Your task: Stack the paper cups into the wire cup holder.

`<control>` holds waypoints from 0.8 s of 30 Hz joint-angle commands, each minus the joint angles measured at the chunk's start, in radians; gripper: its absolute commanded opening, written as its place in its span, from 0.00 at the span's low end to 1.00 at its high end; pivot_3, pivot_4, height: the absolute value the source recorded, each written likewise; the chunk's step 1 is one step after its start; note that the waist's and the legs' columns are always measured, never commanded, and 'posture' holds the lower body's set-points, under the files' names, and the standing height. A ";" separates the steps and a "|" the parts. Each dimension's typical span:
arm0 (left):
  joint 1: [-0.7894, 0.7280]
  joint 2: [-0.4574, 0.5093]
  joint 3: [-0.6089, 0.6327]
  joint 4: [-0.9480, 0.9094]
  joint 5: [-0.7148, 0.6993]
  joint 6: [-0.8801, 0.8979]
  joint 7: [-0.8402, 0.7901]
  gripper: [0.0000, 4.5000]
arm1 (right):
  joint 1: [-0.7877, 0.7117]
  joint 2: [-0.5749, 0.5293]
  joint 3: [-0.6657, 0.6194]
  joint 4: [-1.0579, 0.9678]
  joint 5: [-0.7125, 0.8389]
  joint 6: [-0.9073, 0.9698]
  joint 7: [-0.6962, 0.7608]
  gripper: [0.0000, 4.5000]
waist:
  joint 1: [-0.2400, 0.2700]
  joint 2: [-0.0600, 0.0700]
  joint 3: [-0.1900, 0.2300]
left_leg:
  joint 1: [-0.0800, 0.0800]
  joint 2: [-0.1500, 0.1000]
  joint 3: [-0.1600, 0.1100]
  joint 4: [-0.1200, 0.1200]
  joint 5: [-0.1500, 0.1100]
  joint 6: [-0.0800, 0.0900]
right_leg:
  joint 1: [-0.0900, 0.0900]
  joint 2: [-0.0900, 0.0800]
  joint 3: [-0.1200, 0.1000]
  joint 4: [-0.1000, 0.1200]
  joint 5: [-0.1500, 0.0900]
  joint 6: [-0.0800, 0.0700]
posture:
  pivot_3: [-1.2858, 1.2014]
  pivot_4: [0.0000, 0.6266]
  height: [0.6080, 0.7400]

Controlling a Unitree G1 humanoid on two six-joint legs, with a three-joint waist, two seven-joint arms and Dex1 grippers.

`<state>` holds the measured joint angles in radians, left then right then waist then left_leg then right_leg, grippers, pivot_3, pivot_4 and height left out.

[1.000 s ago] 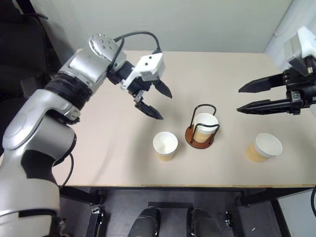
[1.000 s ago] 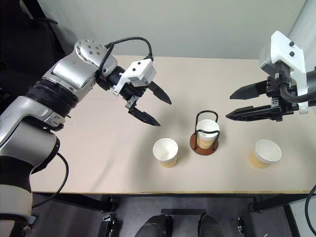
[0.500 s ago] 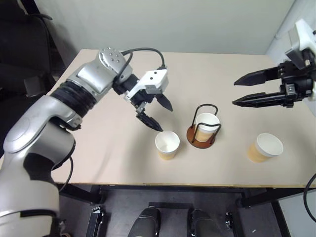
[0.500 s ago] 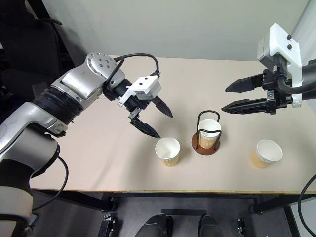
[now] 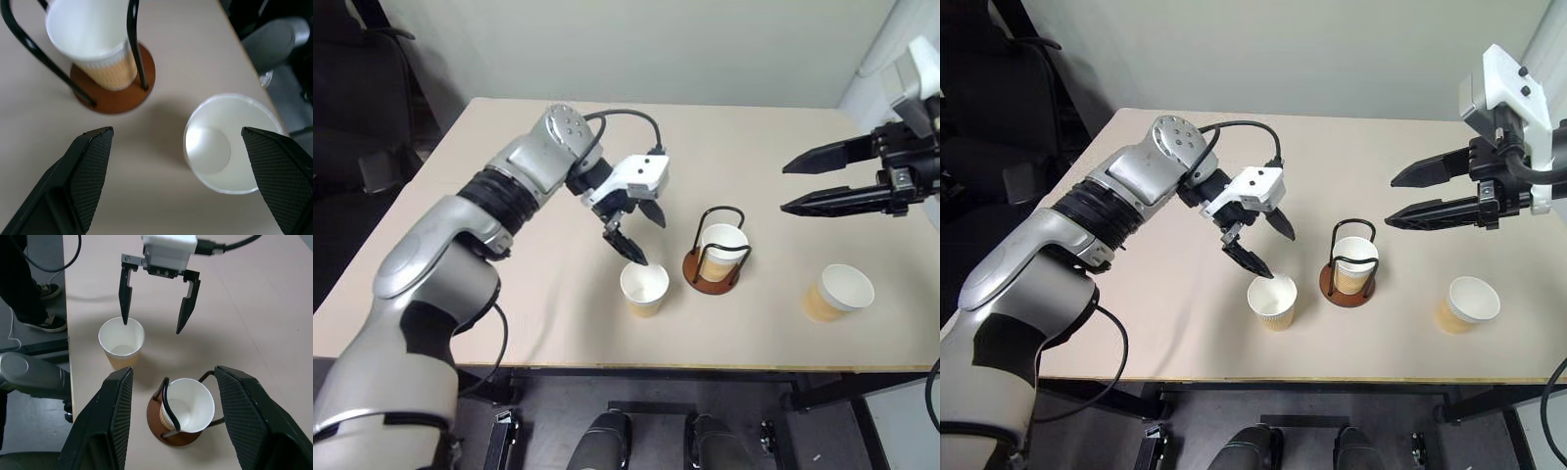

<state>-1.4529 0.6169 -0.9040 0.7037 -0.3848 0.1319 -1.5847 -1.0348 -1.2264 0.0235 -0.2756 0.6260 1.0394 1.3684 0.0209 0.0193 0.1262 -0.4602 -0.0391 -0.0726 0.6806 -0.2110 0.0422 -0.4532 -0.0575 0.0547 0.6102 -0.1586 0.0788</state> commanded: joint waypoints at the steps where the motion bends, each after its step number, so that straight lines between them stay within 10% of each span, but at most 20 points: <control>1: -0.002 0.003 0.036 -0.019 0.025 -0.015 -0.030 1.00 | -0.025 -0.026 -0.007 -0.003 0.012 0.000 0.014 0.58 | 0.000 0.000 0.000 | 0.000 0.000 0.000 0.000 0.000 0.000 | 0.000 0.000 0.000 0.000 0.000 0.000 | 0.52 0.24 1.00; 24: 0.062 -0.064 0.035 0.001 0.165 -0.149 -0.030 1.00 | -0.017 -0.045 -0.012 -0.021 0.030 0.034 0.020 0.58 | 0.004 0.000 0.000 | 0.000 0.000 0.000 0.001 -0.003 0.006 | 0.001 0.000 0.000 0.000 0.001 0.001 | 0.52 0.24 1.00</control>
<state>-1.3883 0.5553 -0.9038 0.7050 -0.2296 0.0000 -1.5847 -1.0358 -1.2530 0.0283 -0.2842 0.6442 1.0723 1.3933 0.0247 0.0193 0.1262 -0.4601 -0.0392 -0.0731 0.6818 -0.2143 0.0479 -0.4525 -0.0581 0.0550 0.6105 -0.1572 0.0798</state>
